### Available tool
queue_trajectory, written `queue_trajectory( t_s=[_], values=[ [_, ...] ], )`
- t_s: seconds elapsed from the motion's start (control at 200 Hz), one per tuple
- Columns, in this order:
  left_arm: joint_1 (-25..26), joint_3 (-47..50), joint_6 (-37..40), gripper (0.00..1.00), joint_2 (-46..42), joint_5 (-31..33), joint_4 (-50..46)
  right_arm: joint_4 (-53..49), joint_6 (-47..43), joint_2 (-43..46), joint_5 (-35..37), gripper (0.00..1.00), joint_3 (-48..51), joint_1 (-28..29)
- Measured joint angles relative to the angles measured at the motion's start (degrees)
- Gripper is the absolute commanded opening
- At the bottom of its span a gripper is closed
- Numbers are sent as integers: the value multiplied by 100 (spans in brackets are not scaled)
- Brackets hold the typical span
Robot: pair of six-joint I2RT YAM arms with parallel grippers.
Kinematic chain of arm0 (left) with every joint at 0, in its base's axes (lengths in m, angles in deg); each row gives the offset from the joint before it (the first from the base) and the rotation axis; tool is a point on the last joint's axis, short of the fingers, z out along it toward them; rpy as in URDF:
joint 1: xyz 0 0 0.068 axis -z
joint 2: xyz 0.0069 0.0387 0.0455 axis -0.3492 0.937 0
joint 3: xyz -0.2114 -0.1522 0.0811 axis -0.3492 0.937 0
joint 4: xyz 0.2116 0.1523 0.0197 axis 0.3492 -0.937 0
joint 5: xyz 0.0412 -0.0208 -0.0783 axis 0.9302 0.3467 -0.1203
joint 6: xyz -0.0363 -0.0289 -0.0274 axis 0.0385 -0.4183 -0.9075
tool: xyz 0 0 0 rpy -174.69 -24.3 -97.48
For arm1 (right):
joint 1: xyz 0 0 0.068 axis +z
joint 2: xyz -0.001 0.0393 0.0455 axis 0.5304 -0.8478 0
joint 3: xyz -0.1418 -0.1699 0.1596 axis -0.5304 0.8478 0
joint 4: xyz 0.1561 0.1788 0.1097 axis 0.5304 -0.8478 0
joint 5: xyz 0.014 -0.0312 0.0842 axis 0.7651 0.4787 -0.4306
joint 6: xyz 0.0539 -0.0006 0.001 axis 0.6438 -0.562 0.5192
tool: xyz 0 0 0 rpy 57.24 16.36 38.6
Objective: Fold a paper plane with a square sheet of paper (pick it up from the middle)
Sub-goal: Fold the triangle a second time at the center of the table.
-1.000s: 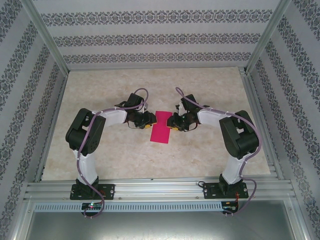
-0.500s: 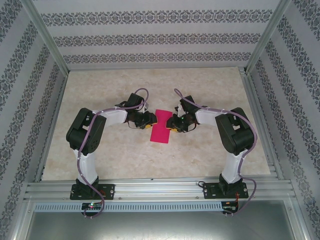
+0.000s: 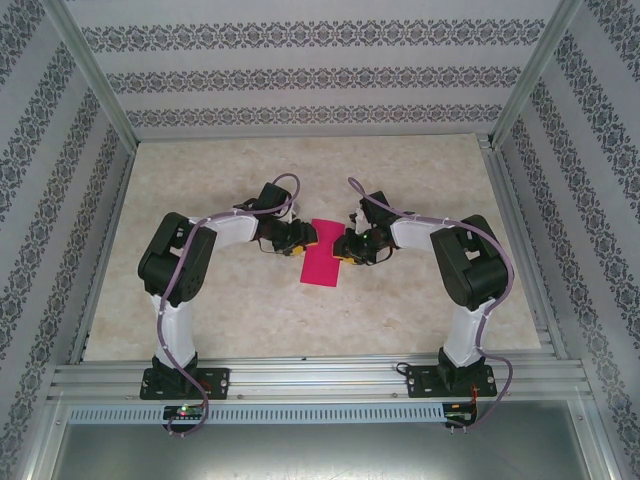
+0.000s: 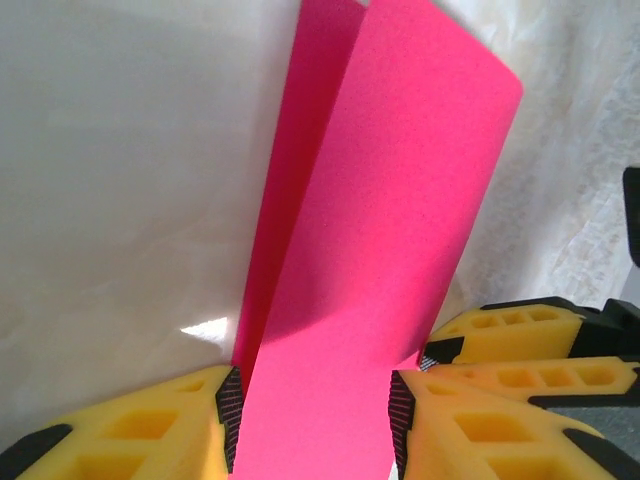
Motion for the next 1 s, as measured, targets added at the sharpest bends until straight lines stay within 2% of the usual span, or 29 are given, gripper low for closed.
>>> queue_trajectory(
  t_s=[0.29, 0.654, 1.004],
  values=[
    [-2, -26, 20, 48, 68, -107, -2, -2, 2, -2, 0, 29, -2, 0],
    [4, -24, 79, 51, -7, 131, -105, -2, 0, -24, -2, 28, -4, -2],
    [-2, -111, 57, 45, 116, -96, -81, 2, 2, -33, -20, 28, -4, -4]
  ],
)
